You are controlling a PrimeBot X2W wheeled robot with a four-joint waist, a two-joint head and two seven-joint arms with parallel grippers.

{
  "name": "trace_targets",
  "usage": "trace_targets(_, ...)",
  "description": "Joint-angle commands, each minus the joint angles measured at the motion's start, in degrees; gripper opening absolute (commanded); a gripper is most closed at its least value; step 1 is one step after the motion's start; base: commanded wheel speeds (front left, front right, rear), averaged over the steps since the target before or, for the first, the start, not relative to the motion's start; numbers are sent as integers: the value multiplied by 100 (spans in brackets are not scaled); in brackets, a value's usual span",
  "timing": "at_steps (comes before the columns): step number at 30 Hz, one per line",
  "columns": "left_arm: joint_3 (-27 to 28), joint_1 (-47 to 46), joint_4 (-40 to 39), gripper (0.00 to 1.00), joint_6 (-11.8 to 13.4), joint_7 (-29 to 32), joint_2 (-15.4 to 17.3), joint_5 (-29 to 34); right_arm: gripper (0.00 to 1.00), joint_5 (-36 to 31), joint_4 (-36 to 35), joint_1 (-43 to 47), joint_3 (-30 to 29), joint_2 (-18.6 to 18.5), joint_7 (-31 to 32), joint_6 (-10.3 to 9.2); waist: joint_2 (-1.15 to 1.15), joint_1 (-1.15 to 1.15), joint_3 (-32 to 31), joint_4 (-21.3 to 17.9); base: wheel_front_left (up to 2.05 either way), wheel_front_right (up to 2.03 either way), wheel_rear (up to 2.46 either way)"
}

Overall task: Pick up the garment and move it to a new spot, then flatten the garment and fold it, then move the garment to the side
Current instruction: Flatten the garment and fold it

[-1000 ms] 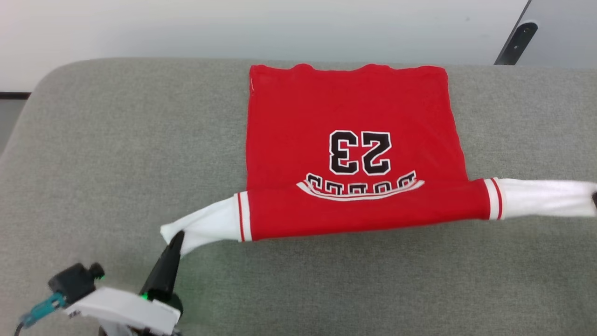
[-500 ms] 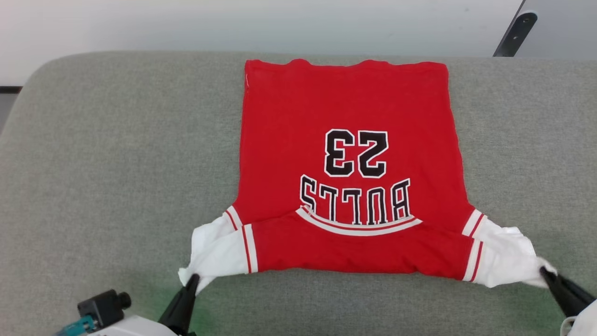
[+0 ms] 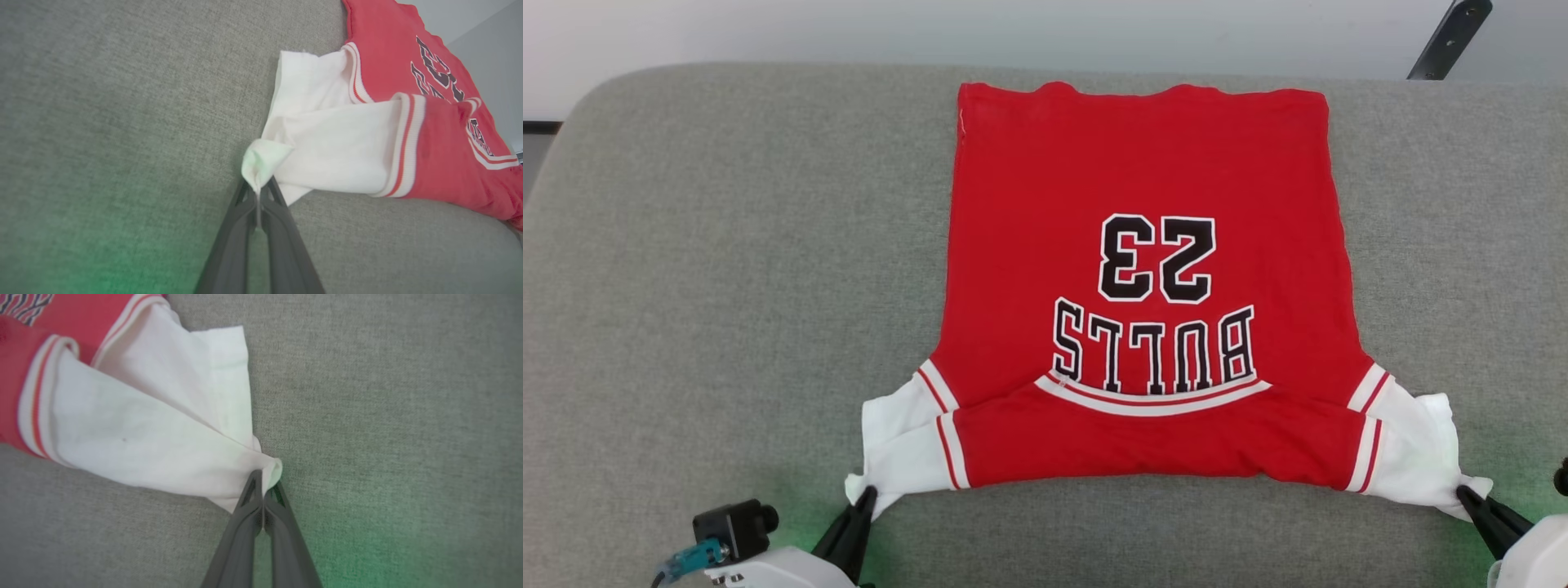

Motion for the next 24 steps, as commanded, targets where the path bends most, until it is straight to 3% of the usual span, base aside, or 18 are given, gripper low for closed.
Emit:
trace_targets(1,-58,-28,157,0,12,27,-37,44,0,-56,131,-62,136,-19,-3,-8,0,0,18,-12,0,0,0)
trace_targets(4,-96,-104,299,0,-36,-2,-87,88,0,-80,228,-190,372,-78,-109,-7,0,0,26,-41,0,0,0)
trace_targets(5,-84,-120,312,0,-44,-36,-109,73,30,-64,206,-240,421,-107,-157,-7,0,0,21,-59,0,0,0)
trace_targets(6,-78,-120,321,0,-57,-58,-116,70,78,-58,155,-284,427,-143,-218,-7,0,0,13,-71,0,0,0)
trace_targets(7,-90,-117,322,0,-67,-75,-120,85,100,-59,93,-323,417,-205,-251,-7,0,0,9,-79,0,0,0)
trace_targets(12,-204,-158,179,0,-60,-125,-178,193,100,64,-523,-519,-31,-610,-38,-7,0,0,-7,-7,0,0,0)
trace_targets(17,-281,-342,-89,0,-29,-106,-195,323,100,116,-1128,-1218,-607,-952,597,-7,0,0,192,189,0,0,0)
trace_targets(20,-353,-543,-233,0,-19,-69,-220,438,100,155,-965,-2045,-503,-896,1058,-6,0,0,458,369,0,0,0)
trace_targets(24,-466,-882,-352,0,-75,18,-358,512,100,-122,-187,-3434,-129,-918,1716,-7,0,0,933,726,0,0,0)
